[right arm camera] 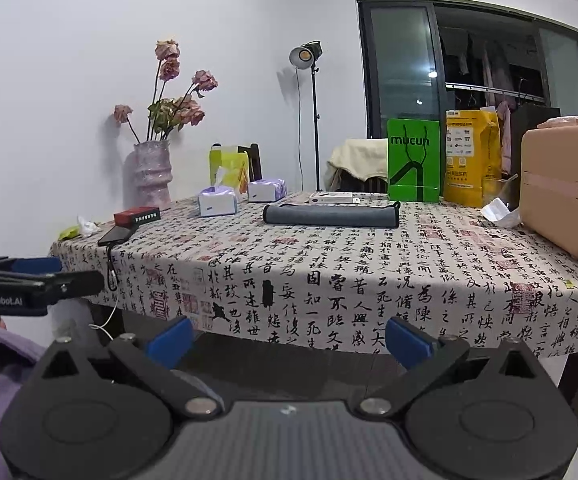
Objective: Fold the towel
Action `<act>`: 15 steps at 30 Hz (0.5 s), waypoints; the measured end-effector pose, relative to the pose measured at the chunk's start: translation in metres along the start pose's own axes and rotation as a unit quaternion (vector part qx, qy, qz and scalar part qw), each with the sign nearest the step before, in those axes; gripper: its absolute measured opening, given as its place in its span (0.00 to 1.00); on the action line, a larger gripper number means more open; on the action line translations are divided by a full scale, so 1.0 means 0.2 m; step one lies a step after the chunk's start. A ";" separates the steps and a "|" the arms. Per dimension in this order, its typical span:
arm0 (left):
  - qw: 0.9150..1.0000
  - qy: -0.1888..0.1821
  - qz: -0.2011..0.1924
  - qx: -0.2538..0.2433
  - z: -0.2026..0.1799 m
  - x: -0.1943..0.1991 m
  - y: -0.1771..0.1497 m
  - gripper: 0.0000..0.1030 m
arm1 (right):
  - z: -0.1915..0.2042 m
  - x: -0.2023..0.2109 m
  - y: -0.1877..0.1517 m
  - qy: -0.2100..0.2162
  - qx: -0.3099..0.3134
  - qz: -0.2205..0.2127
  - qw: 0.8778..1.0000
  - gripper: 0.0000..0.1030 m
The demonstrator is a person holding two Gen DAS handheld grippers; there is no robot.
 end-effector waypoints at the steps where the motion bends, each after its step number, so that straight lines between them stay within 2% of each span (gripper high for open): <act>1: 1.000 0.000 0.001 0.000 0.00 0.00 0.00 1.00 | 0.00 0.00 0.00 0.002 0.001 0.000 1.000 1.00; 15: 1.000 0.001 0.001 -0.003 -0.01 -0.01 0.00 1.00 | -0.01 -0.01 0.00 -0.006 0.003 -0.003 1.000 1.00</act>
Point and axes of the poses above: each gripper's, at about its wrist camera, not at the fingertips, and x roughly against the way its jaws point, z to its left, y to its top, the point moved 6 cm from there along -x, roughly the way its jaws point, and after that the axes turned 10 degrees about -z, right-handed, at the moved point
